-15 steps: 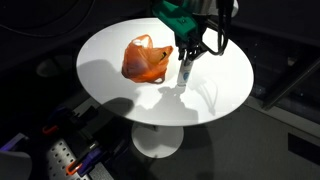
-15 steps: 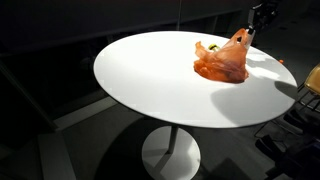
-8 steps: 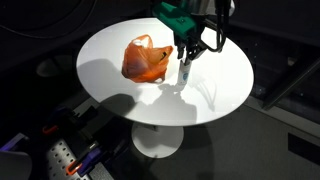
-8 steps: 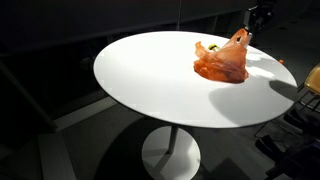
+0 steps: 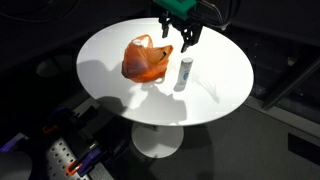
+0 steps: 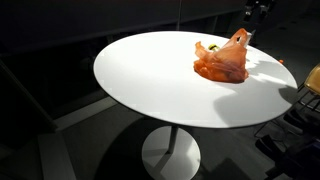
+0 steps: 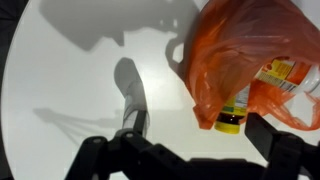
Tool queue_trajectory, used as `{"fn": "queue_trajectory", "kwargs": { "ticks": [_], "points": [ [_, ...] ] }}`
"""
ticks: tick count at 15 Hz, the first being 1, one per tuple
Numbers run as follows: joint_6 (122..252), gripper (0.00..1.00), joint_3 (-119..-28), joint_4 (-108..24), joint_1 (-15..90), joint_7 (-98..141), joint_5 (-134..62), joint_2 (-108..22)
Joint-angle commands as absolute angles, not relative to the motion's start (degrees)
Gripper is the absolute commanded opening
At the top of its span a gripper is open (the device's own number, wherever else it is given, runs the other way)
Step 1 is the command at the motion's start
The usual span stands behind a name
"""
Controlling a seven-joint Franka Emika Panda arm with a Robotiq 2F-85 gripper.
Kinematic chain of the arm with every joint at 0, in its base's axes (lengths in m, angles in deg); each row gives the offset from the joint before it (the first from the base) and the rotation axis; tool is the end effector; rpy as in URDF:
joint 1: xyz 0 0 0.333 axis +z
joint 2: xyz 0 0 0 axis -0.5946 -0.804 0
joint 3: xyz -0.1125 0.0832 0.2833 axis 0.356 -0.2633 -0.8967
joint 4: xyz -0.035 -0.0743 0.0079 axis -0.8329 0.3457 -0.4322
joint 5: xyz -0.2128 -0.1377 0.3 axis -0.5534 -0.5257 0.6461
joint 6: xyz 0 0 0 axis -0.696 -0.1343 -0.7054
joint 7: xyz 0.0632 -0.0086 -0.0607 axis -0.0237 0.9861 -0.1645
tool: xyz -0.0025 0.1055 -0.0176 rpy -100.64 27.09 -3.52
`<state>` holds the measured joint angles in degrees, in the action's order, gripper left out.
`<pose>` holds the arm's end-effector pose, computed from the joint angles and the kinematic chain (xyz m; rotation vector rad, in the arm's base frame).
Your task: Remove the white and blue bottle from the plastic and put it on the table
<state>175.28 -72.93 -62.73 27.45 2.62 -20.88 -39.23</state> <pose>0.5789 -0.1289 0.3527 -2.9719 0.1595 0.0184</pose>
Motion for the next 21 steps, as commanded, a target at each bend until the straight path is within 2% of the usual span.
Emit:
{"fn": "queue_trajectory", "kwargs": {
  "ticks": [1, 5, 12, 21],
  "points": [
    [166.35, 1.0, -74.27, -62.5, 27.37, -4.56, -20.19, -34.74],
    [158.97, 1.0, -73.9, -62.24, 29.35, -0.93, -24.58, -30.9],
    [154.13, 1.0, -74.0, -61.89, 31.22, 2.64, -31.06, -28.03],
    [155.52, 1.0, -73.82, -62.58, 31.35, 2.39, -30.2, -28.41]
  ]
}}
